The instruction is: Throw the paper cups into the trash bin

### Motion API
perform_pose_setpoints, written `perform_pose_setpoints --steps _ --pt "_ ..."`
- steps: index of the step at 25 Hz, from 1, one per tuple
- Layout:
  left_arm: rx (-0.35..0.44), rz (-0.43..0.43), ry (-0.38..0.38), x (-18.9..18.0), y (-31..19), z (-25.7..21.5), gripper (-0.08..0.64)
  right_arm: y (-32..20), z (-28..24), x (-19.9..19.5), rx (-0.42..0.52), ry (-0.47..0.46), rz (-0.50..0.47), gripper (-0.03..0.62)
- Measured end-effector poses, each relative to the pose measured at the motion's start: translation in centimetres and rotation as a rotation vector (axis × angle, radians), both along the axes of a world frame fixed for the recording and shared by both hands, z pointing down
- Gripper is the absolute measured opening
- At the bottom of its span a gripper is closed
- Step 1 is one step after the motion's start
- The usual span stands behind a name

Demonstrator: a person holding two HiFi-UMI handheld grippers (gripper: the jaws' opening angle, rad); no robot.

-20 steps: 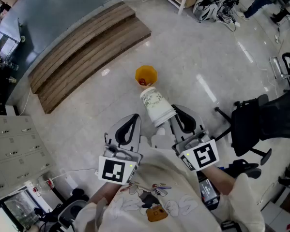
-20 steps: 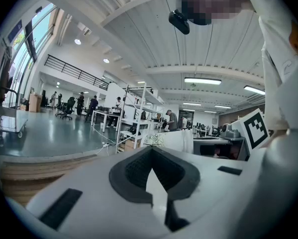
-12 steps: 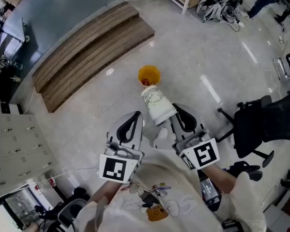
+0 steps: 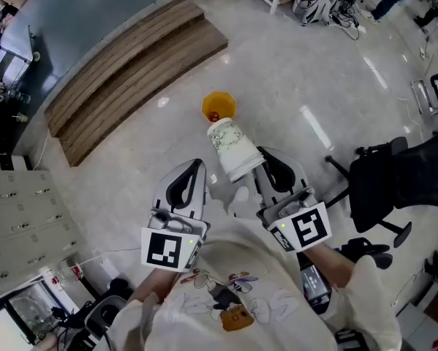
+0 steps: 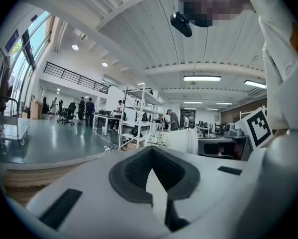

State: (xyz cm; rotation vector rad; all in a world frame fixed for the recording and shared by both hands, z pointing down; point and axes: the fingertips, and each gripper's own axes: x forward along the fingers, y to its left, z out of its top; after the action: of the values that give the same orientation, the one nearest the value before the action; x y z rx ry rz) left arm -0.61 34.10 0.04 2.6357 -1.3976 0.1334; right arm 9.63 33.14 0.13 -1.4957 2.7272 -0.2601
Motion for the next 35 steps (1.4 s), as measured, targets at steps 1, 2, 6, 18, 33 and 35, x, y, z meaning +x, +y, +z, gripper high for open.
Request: perform_pose_setpoints --steps 1,2,6,18,33,35 --pt "0.0 -0.002 0.0 0.3 0.0 0.0 0.005 0.0 -0.2 0.3 0.006 -0.004 -0.001 0.026" --pt "0.0 -0.002 -0.001 0.7 0.1 0.0 0.005 -0.1 -0.4 0.6 0.012 -0.007 -0.003 0.027" --pt "0.008 -0.005 -0.009 2.3 0.9 0.1 0.005 0.2 -1.0 2.0 0.036 -0.019 -0.016 0.028" --pt "-0.009 -0.035 0.001 3.5 -3.0 1.5 0.005 -4.7 0.8 3.9 0.014 -0.016 -0.007 0.028" --pt "-0.042 0.039 0.056 -4.9 -24.9 2.3 0.005 -25.2 1.6 -4.0 0.023 0.067 0.057 0.028" --pt "-0.058 0.056 0.06 -5.8 -27.5 2.7 0.005 -27.3 1.7 -5.0 0.03 0.081 0.072 0.028"
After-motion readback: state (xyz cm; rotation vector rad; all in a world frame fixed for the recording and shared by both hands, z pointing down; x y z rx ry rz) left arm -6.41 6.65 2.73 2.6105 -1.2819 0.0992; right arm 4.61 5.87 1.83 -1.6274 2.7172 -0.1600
